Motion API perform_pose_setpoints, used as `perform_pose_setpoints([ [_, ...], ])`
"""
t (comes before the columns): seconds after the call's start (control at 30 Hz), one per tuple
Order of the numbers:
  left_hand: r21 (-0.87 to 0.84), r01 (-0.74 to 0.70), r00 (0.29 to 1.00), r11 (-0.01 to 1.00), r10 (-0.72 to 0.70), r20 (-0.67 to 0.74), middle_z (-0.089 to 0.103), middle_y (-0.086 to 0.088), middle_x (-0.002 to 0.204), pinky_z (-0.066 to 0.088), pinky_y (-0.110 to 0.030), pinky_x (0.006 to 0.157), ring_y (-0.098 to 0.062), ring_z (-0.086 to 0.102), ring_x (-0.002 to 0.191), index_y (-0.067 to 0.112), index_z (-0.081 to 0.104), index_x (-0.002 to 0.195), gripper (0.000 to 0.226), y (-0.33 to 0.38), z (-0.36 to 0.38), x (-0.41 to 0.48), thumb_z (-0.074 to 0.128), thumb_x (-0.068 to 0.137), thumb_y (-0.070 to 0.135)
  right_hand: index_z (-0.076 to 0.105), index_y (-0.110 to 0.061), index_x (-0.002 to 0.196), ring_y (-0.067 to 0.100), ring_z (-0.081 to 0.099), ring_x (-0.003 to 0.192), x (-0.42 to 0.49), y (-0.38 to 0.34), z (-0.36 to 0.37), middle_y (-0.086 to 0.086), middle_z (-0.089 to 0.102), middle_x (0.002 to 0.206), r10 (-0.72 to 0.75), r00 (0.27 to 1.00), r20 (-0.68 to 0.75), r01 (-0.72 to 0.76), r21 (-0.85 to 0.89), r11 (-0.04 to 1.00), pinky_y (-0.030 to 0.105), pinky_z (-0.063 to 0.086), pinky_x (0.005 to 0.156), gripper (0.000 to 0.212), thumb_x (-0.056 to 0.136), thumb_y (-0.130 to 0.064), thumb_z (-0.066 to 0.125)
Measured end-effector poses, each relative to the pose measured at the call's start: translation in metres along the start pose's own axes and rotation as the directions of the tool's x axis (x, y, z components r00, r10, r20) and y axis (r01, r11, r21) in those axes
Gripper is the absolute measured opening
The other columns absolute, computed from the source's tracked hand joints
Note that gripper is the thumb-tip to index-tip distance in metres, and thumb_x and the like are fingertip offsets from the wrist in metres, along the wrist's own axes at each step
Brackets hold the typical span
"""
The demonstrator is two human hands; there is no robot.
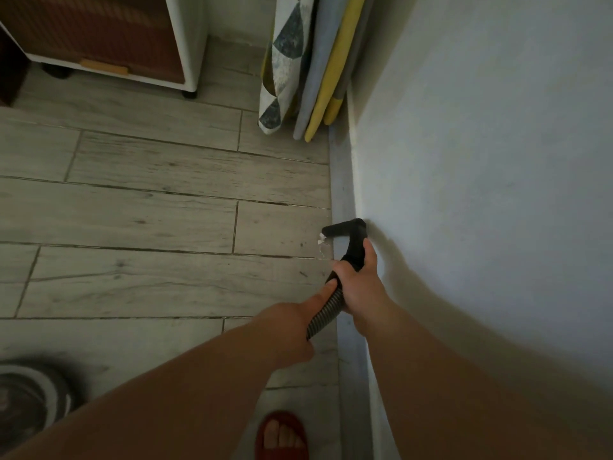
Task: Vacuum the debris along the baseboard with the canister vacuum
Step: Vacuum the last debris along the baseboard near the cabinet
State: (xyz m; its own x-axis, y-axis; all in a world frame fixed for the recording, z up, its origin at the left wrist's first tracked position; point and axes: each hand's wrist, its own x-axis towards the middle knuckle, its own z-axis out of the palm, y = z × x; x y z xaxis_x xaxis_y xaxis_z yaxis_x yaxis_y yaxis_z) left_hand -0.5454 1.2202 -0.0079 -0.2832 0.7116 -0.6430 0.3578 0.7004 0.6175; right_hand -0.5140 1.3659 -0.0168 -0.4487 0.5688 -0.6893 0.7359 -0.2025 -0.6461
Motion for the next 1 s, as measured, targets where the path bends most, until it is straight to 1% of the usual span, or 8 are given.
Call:
perform_pose_setpoints([
  [0.1, 0.116, -0.011, 0.998, 0.993, 0.019, -0.067, 0.051, -0.002, 0.092, 0.051, -0.029, 0.07, -0.015, 0.054, 0.078, 0.055, -0.028, 0.136, 0.105, -0.005, 0.006, -0.008, 0.058, 0.088, 0.017, 0.01, -0.053, 0.148, 0.024, 0.061, 0.102, -0.01, 0.012, 0.001, 0.001, 0.045, 0.132, -0.023, 1.0, -0.008, 0.024, 0.128, 0.992, 0.047, 0.057, 0.084, 0.077, 0.095, -0.024, 0.057],
  [0.2, 0.11, -0.011, 0.999, 0.994, 0.016, -0.049, 0.049, -0.001, 0.088, 0.047, -0.027, 0.066, -0.015, 0.052, 0.075, 0.055, -0.027, 0.136, 0.104, -0.009, 0.01, -0.013, 0.057, 0.087, 0.017, 0.008, -0.051, 0.15, 0.021, 0.059, 0.103, -0.016, 0.015, 0.006, -0.001, 0.042, 0.134, -0.059, 0.998, -0.021, 0.061, 0.142, 0.988, 0.047, 0.056, 0.087, 0.078, 0.096, -0.022, 0.056],
  [0.3, 0.069, -0.002, 0.999, 0.998, 0.006, -0.049, 0.046, 0.001, 0.082, 0.043, -0.025, 0.064, -0.014, 0.051, 0.073, 0.052, -0.026, 0.138, 0.103, -0.012, 0.01, -0.013, 0.057, 0.088, 0.016, 0.007, -0.051, 0.15, 0.024, 0.056, 0.112, -0.015, 0.013, 0.011, 0.002, 0.039, 0.145, -0.072, 0.997, -0.026, 0.075, 0.121, 0.99, 0.049, 0.053, 0.094, 0.079, 0.095, -0.022, 0.056],
  [0.43, 0.03, -0.002, 0.999, 1.0, 0.003, -0.041, 0.043, 0.005, 0.076, 0.04, -0.023, 0.061, -0.011, 0.048, 0.069, 0.051, -0.025, 0.14, 0.105, -0.015, 0.008, -0.006, 0.059, 0.086, 0.016, 0.005, -0.05, 0.151, 0.024, 0.053, 0.117, -0.01, 0.01, 0.013, 0.002, 0.036, 0.15, -0.101, 0.995, -0.02, 0.102, 0.073, 0.992, 0.047, 0.05, 0.098, 0.079, 0.095, -0.023, 0.055],
  [0.57, 0.0, 0.004, 0.999, 1.0, -0.004, -0.043, 0.046, 0.005, 0.078, 0.04, -0.021, 0.057, -0.01, 0.049, 0.068, 0.053, -0.026, 0.139, 0.108, -0.015, 0.007, 0.005, 0.06, 0.085, 0.017, 0.005, -0.048, 0.151, 0.024, 0.055, 0.112, 0.002, 0.006, 0.012, 0.003, 0.037, 0.149, -0.088, 0.996, -0.013, 0.089, 0.029, 0.996, 0.042, 0.052, 0.091, 0.079, 0.096, -0.021, 0.054],
  [0.73, -0.019, 0.045, 0.998, 0.999, -0.046, -0.032, 0.05, 0.001, 0.085, 0.049, -0.026, 0.062, -0.015, 0.056, 0.072, 0.056, -0.029, 0.136, 0.111, -0.013, 0.002, 0.025, 0.061, 0.085, 0.015, 0.003, -0.051, 0.15, 0.027, 0.057, 0.109, 0.022, -0.004, 0.012, 0.006, 0.04, 0.147, -0.071, 0.997, -0.021, 0.07, -0.041, 0.997, 0.049, 0.053, 0.092, 0.079, 0.096, -0.022, 0.054],
  [0.9, -0.011, 0.067, 0.995, 0.998, -0.068, -0.071, 0.057, -0.005, 0.105, 0.051, -0.026, 0.07, -0.016, 0.056, 0.081, 0.052, -0.029, 0.137, 0.109, -0.011, -0.01, 0.04, 0.061, 0.087, 0.016, 0.001, -0.049, 0.151, 0.024, 0.059, 0.099, 0.041, -0.019, 0.013, 0.007, 0.043, 0.141, -0.092, 0.996, 0.01, 0.092, -0.098, 0.991, 0.042, 0.056, 0.084, 0.081, 0.096, -0.019, 0.052],
  [1.0, -0.01, 0.079, 0.995, 0.997, -0.08, -0.064, 0.058, -0.009, 0.116, 0.054, -0.031, 0.078, -0.019, 0.058, 0.087, 0.052, -0.029, 0.137, 0.11, -0.008, -0.012, 0.043, 0.062, 0.087, 0.015, 0.001, -0.05, 0.15, 0.023, 0.059, 0.093, 0.043, -0.022, 0.012, 0.007, 0.046, 0.136, -0.084, 0.996, 0.013, 0.085, -0.112, 0.99, 0.047, 0.056, 0.086, 0.081, 0.095, -0.02, 0.052],
])
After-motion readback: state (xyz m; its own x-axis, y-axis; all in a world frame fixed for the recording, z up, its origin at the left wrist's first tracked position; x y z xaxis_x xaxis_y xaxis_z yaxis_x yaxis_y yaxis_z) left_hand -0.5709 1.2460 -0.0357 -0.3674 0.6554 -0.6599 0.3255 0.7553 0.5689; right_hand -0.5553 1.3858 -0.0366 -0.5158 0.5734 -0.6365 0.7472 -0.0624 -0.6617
